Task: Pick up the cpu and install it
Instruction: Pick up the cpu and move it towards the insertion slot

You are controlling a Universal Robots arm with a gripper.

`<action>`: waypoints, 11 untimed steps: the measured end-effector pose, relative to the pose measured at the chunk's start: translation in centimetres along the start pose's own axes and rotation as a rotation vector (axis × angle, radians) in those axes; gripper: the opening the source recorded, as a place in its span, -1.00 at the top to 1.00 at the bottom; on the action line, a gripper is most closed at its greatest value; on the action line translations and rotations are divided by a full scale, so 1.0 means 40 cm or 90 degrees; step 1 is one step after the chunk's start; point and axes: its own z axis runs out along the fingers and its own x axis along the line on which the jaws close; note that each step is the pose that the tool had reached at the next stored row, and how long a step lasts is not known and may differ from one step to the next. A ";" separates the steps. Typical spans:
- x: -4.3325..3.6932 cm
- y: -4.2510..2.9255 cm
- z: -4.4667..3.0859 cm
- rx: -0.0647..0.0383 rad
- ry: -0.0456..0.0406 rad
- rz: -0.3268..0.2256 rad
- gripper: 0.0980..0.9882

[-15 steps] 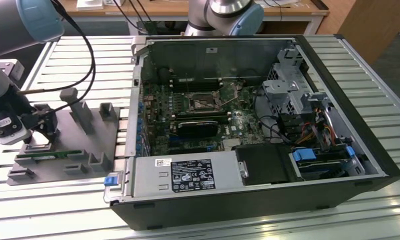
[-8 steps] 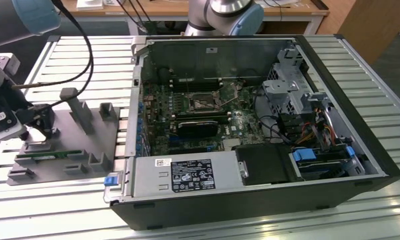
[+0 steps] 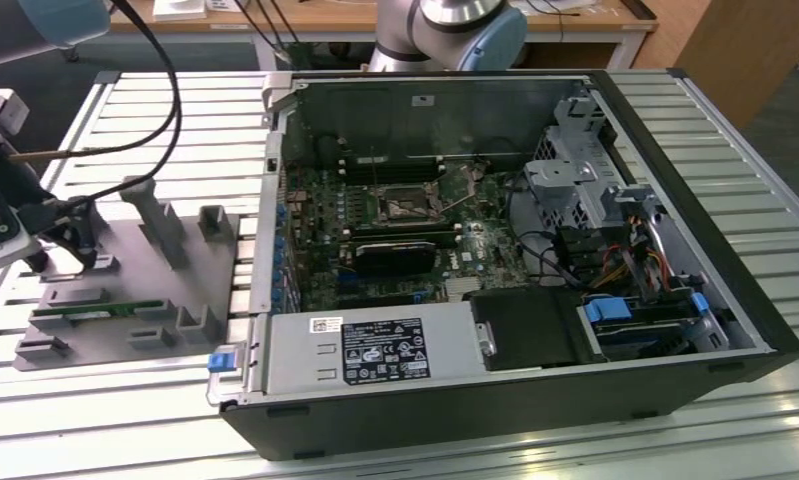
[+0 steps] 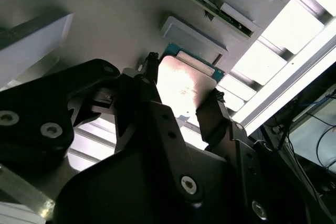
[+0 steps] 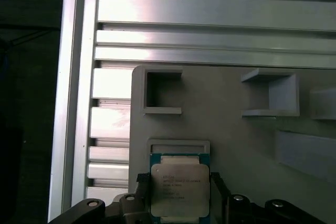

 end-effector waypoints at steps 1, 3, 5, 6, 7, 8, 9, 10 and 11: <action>0.000 0.000 -0.003 0.000 0.0000 0.000 0.00; 0.000 0.001 -0.007 0.000 -0.0001 0.000 0.00; 0.000 0.001 -0.011 0.000 0.0001 0.000 0.00; 0.000 0.001 -0.015 0.000 0.0001 0.000 0.00; 0.000 0.001 -0.020 0.000 0.0000 0.000 0.00; 0.000 0.002 -0.024 0.000 0.0001 0.000 0.00; 0.000 0.001 -0.026 0.000 0.0000 0.000 0.00; 0.000 0.002 -0.027 0.000 0.0000 0.000 0.00; 0.000 0.002 -0.028 0.000 -0.0001 0.000 0.00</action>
